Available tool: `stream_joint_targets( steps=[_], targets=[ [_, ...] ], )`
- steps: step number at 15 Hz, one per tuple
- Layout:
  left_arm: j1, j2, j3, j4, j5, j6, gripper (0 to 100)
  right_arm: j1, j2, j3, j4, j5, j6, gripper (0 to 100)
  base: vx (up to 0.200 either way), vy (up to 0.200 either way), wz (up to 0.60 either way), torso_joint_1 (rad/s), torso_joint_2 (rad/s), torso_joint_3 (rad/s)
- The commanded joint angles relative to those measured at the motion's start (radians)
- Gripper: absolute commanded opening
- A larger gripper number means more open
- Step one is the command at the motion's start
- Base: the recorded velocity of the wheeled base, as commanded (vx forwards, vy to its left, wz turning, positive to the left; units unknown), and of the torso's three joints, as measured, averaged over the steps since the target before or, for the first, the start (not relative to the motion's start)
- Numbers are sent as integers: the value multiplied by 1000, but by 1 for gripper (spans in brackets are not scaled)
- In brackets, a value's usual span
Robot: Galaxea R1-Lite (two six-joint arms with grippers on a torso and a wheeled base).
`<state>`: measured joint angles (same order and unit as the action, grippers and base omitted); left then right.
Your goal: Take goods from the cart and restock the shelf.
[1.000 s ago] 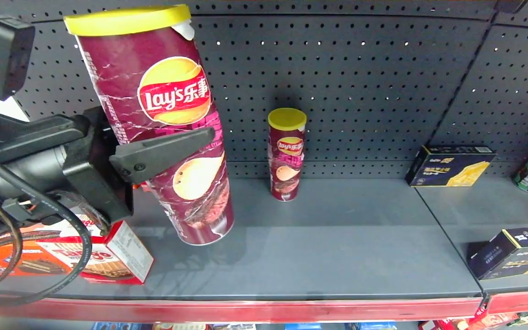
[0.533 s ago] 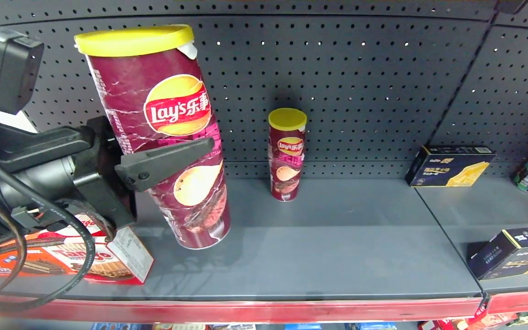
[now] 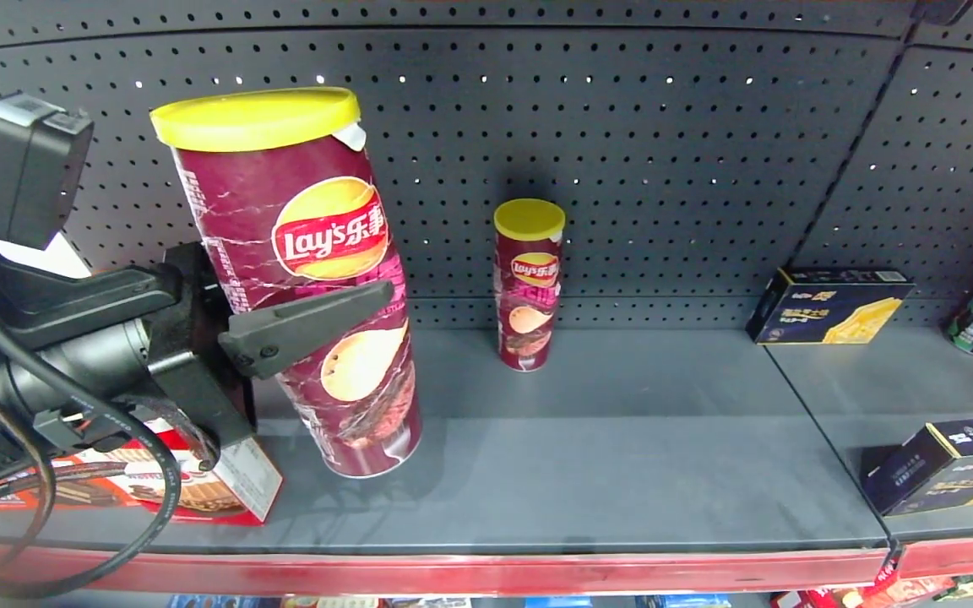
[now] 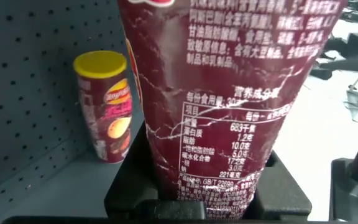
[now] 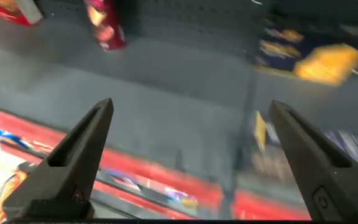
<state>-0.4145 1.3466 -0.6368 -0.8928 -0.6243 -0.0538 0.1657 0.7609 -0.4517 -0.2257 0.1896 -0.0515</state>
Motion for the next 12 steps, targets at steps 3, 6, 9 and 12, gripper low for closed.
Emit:
stream_joint_targets(
  steps=[3,6,9,12],
  targets=[
    [2,2,-1,2,1,-4,0,32,491,-105,-368,209,-30,100,0,0,0,0,0,0],
    [8,3,-3,2,-3,-15,0,66,634,-217,-392,341,-107,100,0,0,0,0,0,0],
    [0,13,-24,0,-3,-41,0,95,788,-328,-409,510,-186,100,0,0,0,0,0,0],
    [5,17,-44,-2,0,-60,0,104,937,-463,-466,697,-202,100,0,0,0,0,0,0]
  ],
)
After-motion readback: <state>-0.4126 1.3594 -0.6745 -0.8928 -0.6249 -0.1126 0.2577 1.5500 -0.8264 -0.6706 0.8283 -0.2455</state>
